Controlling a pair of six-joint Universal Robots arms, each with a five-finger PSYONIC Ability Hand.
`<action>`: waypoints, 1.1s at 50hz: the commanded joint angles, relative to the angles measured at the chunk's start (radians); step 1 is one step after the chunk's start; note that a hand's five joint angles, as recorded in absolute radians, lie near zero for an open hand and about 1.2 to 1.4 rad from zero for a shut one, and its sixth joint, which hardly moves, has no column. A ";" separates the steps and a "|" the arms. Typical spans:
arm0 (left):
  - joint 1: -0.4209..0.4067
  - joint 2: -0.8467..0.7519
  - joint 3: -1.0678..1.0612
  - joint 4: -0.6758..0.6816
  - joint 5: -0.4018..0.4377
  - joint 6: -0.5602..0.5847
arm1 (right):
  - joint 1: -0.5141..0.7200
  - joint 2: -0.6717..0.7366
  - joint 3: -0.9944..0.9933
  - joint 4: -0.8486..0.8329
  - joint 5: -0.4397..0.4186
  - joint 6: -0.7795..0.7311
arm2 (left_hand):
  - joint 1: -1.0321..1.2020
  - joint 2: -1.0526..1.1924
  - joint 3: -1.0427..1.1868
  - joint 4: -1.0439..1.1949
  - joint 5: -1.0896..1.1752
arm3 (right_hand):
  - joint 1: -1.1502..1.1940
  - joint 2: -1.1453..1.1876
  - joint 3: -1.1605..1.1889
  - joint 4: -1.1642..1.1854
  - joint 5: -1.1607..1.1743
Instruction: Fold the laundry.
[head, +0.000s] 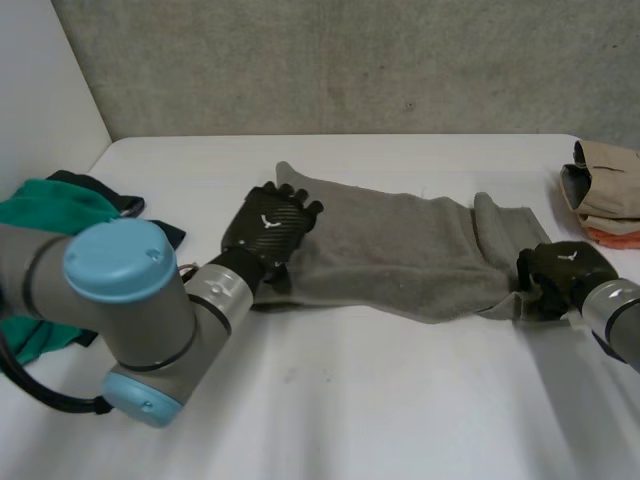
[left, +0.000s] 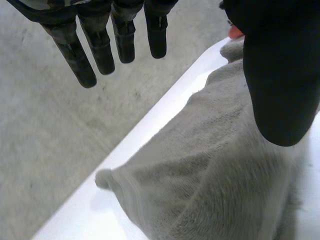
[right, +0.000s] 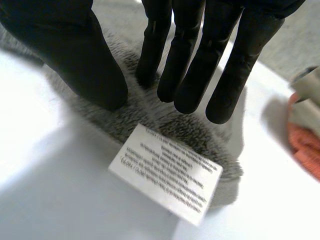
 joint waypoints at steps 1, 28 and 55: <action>0.057 0.131 -0.022 -0.248 -0.068 -0.227 | -0.004 -0.065 0.014 0.015 -0.013 0.003 | -0.036 -0.033 -0.035 -0.030 -0.023 | 0.722 0.216 0.213 0.209 0.230; 0.109 -0.081 -0.007 -0.161 -0.141 -0.309 | -0.006 -0.065 0.003 0.021 -0.013 0.004 | 0.243 0.246 0.243 0.248 0.255 | 0.722 0.216 0.213 0.209 0.230; 0.077 -0.142 0.150 -0.170 -0.154 -0.221 | -0.041 -0.132 0.023 0.260 -0.082 -0.016 | 1.118 1.120 1.118 1.123 1.130 | -0.011 -0.517 -0.520 -0.524 -0.503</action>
